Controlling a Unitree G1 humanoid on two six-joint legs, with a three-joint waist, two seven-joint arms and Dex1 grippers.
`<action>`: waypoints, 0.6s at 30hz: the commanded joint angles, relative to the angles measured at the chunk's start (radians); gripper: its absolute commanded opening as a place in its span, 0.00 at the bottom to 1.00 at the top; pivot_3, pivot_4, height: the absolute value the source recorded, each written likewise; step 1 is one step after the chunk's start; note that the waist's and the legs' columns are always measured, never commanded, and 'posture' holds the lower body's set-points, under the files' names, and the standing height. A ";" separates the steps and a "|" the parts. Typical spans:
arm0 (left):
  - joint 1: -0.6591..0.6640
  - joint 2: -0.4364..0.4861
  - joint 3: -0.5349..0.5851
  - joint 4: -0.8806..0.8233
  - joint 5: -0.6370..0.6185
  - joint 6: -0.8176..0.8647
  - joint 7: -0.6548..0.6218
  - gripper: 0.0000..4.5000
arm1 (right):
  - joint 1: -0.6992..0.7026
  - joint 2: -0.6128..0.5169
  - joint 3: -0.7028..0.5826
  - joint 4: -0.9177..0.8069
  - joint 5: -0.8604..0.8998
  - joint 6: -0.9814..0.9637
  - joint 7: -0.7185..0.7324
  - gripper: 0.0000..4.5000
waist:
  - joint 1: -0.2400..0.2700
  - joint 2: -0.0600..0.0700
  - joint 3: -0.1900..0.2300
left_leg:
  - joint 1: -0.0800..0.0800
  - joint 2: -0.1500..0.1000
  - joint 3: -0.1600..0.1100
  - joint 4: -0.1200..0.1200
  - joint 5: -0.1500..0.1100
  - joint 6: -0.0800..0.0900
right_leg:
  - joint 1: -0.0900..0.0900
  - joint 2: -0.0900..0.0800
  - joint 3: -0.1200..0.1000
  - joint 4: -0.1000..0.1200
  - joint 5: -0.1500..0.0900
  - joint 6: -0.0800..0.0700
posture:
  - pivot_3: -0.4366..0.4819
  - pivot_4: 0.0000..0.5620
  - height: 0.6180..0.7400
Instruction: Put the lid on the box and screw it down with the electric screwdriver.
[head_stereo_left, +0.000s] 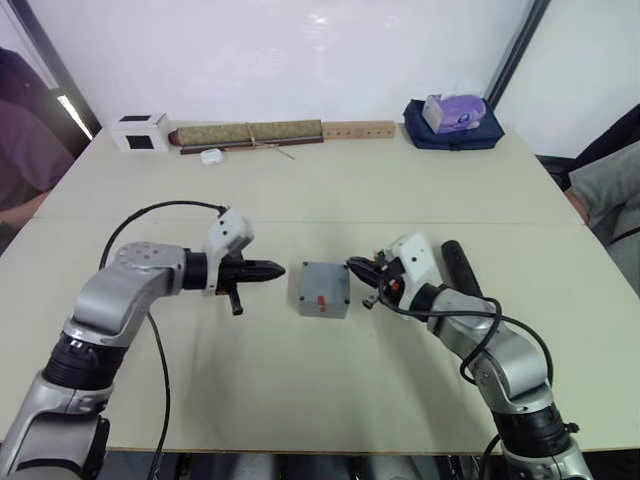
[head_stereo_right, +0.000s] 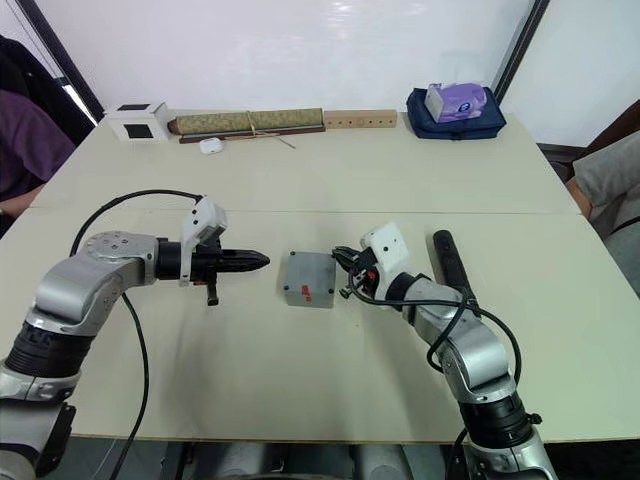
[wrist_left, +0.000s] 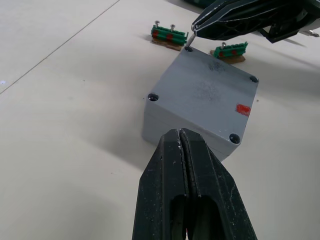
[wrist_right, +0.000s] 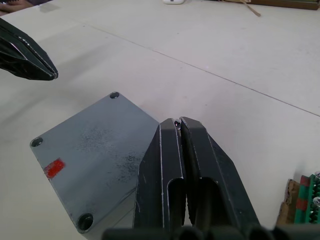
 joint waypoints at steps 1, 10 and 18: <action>-0.006 0.006 0.018 -0.030 -0.014 0.006 0.006 0.00 | -0.010 0.005 0.005 -0.009 -0.012 -0.021 0.003 0.01 | 0.000 0.000 0.000 | 0.000 0.000 0.000 0.000 0.000 0.000 | 0.000 0.000 0.000 0.000 0.000 0.000 | 0.48 0.27 1.00; -0.011 0.004 0.018 -0.021 -0.010 0.007 0.011 0.00 | -0.016 0.001 0.018 0.023 -0.033 -0.021 0.018 0.01 | 0.000 0.000 0.000 | 0.000 0.000 0.000 0.000 0.000 0.000 | 0.000 0.000 0.000 0.000 0.000 0.000 | 0.48 0.27 1.00; -0.004 0.009 0.021 -0.030 -0.013 0.015 0.016 0.00 | -0.012 0.002 0.016 0.015 -0.028 -0.012 0.032 0.01 | 0.000 0.000 0.000 | 0.000 0.000 0.000 0.000 0.000 0.000 | 0.000 0.000 0.000 0.000 0.000 0.000 | 0.48 0.27 1.00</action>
